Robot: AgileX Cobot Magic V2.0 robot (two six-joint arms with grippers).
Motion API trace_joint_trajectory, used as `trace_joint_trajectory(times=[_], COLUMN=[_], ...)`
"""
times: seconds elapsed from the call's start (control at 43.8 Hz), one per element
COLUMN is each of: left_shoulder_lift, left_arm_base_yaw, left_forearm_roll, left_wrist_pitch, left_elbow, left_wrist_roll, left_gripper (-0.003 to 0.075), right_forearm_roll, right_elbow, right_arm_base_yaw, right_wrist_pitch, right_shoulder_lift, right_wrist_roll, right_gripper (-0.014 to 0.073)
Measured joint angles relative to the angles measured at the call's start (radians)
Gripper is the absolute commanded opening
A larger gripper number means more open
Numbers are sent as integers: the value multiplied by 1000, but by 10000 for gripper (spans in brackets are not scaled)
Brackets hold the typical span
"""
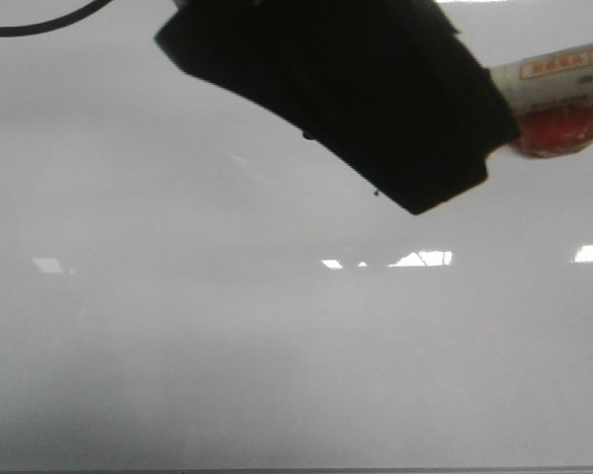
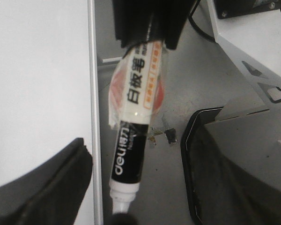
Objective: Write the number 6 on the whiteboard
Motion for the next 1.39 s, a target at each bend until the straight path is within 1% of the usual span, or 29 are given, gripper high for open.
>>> trace_joint_trajectory(times=[0.091, 0.137, 0.205, 0.297, 0.365, 0.502, 0.571, 0.616, 0.639, 0.685, 0.707, 0.73, 0.822, 0.89, 0.981, 1.05, 1.095, 1.118, 1.21, 1.278, 1.392], left_shoulder_lift=[8, 11, 11, 11, 11, 11, 11, 11, 11, 11, 11, 11, 11, 11, 11, 3, -9, -16, -51, -88, -160], left_arm_base_yaw=[-1, -1, -1, -1, -1, -1, -1, -1, -1, -1, -1, -1, -3, -3, 1, 14, 26, 33, 67, 110, 208], left_forearm_roll=[-5, -5, -8, -13, -13, -15, -12, -10, -9, -9, -9, -9, -14, 14, 107, 216, 297, 332, 491, 593, 730], left_wrist_pitch=[-3, -5, -10, -15, -17, -19, -19, -18, -18, -16, -16, -16, -16, -16, 3, 22, 31, 33, 60, 107, 164], left_elbow=[0, 0, 0, 0, 0, 0, 0, 0, 0, 0, 0, 0, 0, -2, -16, -23, -25, -25, -25, -27, 8], left_wrist_roll=[9, 11, 14, 14, 15, 15, 18, 22, 24, 24, 24, 24, 22, -6, -113, -222, -319, -345, -543, -695, -842], left_gripper=[433, 413, 356, 253, 191, 106, 90, 90, 90, 90, 90, 90, 90, 90, 90, 90, 90, 90, 90, 90, 90], right_forearm_roll=[0, 0, 0, 0, 0, 0, 0, 0, 0, 0, 0, 0, 0, -5, -45, -97, -132, -147, -189, -197, -199], right_elbow=[0, 0, 0, 0, 0, 0, 0, 0, 0, 0, 0, 0, 0, 0, -7, -18, -23, -26, -27, -27, -27], right_arm_base_yaw=[0, 0, 0, 0, 0, 0, 0, 0, 0, 0, 0, 0, 0, 0, -4, -25, -43, -51, -86, -101, -104], right_wrist_pitch=[0, 0, 0, 0, 0, 2, 4, 7, 8, 8, 8, 7, 2, 2, 2, 2, -4, -6, -10, -8, -6], right_shoulder_lift=[0, 0, 0, 0, 0, 0, 0, 0, 0, 0, 0, 0, 0, -2, -11, -23, -31, -35, -44, -44, -44], right_wrist_roll=[0, 0, 0, 0, 0, 0, -2, -5, -5, -5, -5, -5, -5, -5, 24, 82, 130, 141, 189, 204, 216], right_gripper=[-67, -67, -67, -67, -67, -45, 22, 116, 143, 265, 297, 376, 543, 610, 612, 612, 612, 612, 612, 612, 612])
